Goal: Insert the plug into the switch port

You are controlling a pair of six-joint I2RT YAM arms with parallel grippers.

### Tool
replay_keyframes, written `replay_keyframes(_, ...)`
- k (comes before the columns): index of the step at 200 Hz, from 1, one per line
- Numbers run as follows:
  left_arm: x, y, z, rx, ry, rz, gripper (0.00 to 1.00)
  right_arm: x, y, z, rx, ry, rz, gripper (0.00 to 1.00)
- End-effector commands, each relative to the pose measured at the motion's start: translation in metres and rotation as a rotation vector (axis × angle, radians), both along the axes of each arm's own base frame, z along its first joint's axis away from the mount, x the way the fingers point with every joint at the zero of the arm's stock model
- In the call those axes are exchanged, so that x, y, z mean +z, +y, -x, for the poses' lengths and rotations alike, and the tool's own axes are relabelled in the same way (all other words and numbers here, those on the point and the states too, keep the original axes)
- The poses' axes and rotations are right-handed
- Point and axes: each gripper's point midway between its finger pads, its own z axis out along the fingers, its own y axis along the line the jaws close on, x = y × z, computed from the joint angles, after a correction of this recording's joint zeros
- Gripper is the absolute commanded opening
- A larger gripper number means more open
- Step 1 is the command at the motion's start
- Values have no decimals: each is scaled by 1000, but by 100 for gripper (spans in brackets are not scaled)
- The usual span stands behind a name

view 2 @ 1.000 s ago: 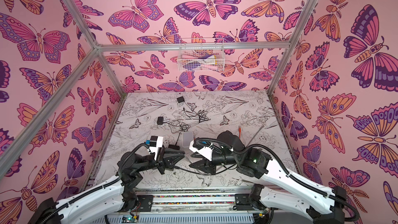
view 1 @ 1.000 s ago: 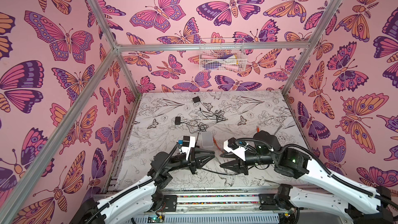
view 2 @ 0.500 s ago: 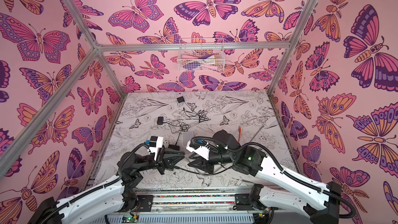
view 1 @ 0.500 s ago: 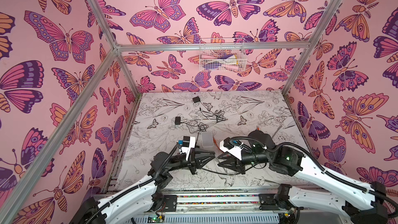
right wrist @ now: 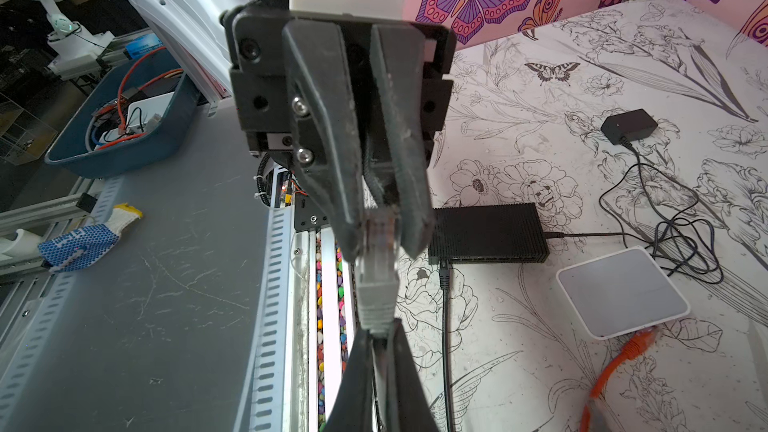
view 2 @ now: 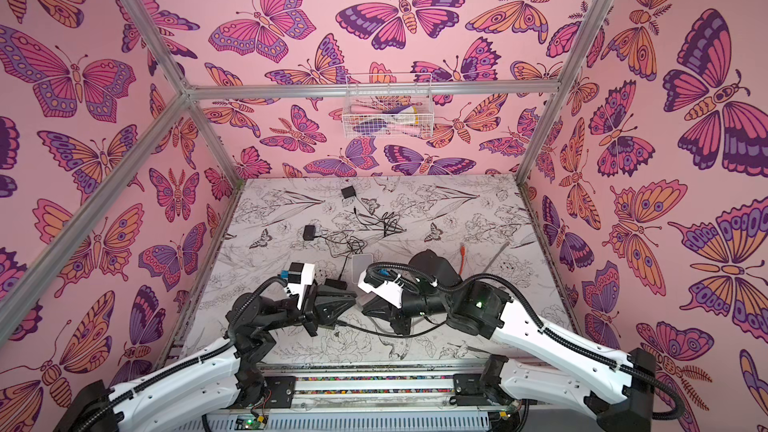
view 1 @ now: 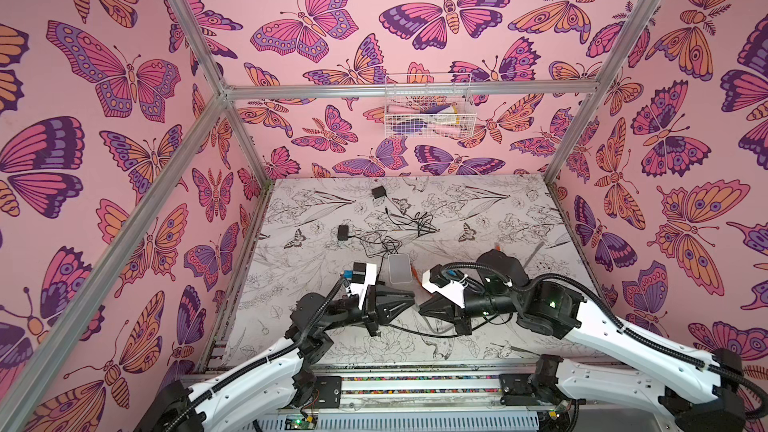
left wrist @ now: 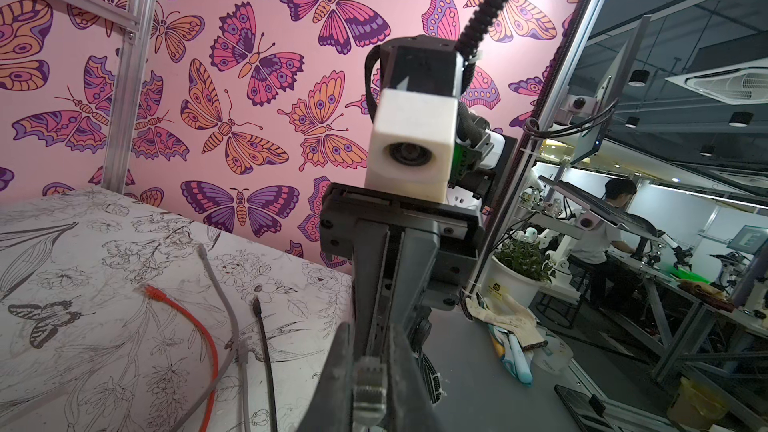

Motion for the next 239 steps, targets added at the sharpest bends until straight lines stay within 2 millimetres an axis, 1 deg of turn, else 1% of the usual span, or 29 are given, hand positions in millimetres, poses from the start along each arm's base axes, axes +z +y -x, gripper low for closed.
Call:
replay_keyframes(1,18,4,9,-20,-62,51,0,3,0,-3,2,-29,-16,1)
replay_keyframes(6,18,4,9,-21,-62,50,0,3,0,-2,5,-28,-15,9)
replay_keyframes(8,18,4,9,-20,-62,49,0,3,0,-2,7,-29,-15,14)
replay_keyframes(9,18,4,9,-20,-62,50,0,3,-1,-1,10,-28,-15,19)
replay_keyframes(10,18,4,9,-20,-62,50,0,3,-1,-1,10,-28,-15,19)
replay_keyframes(13,18,4,9,-21,-62,49,0,3,-1,-1,9,-28,-13,25)
replay_keyframes(16,18,4,9,-20,-62,50,0,3,-1,-2,6,-27,-11,29)
replay_keyframes(23,17,4,9,-19,-61,49,0,2,-1,-2,2,-28,-7,33)
replay_keyframes(35,18,5,9,-17,-61,50,0,0,-2,-3,-2,-29,-3,34)
replay_keyframes(87,19,6,10,-14,-65,53,0,-4,-1,-5,-9,-33,-1,28)
replay_keyframes(92,18,6,9,-14,-64,51,0,-4,-1,-5,-11,-33,0,25)
replay_keyframes(98,19,6,10,-14,-64,53,0,-5,-1,-5,-7,-32,0,14)
replay_keyframes(101,19,6,9,-13,-62,51,0,-4,-1,-5,-8,-33,-2,6)
replay_keyframes(103,19,6,9,-13,-63,52,0,-4,-1,-5,-10,-34,-2,5)
replay_keyframes(107,19,6,9,-11,-64,51,0,-4,0,-5,-10,-34,-5,0)
replay_keyframes(146,17,5,9,-10,-57,46,0,1,-2,-5,-21,-47,-40,0)
replay_keyframes(164,16,7,5,15,-51,50,0,2,-4,-7,-33,-58,-41,0)
replay_keyframes(168,16,8,4,24,-49,52,5,1,-4,-7,-34,-58,-38,0)
replay_keyframes(174,16,9,2,38,-46,54,19,0,-5,-7,-37,-59,-34,0)
replay_keyframes(184,15,10,-1,64,-41,51,38,-2,-6,-10,-50,-64,-25,0)
replay_keyframes(188,14,11,-3,77,-38,49,44,-2,-6,-11,-56,-66,-21,0)
replay_keyframes(195,12,13,-8,114,-22,41,51,-4,-7,-14,-69,-70,-12,0)
replay_keyframes(204,6,17,-23,204,26,13,56,-7,-7,-16,-83,-74,4,0)
replay_keyframes(213,-9,22,-40,305,94,-56,59,-9,-8,-20,-99,-80,18,0)
replay_keyframes(225,-31,34,-61,449,170,-146,59,-12,-9,-24,-116,-86,35,0)
replay_keyframes(226,-25,35,-62,458,168,-141,59,-12,-9,-24,-117,-87,37,0)
replay_keyframes(228,-22,37,-64,475,170,-144,59,-12,-9,-24,-117,-87,40,0)
replay_keyframes(239,-30,46,-72,542,198,-183,58,-13,-9,-28,-132,-95,61,0)
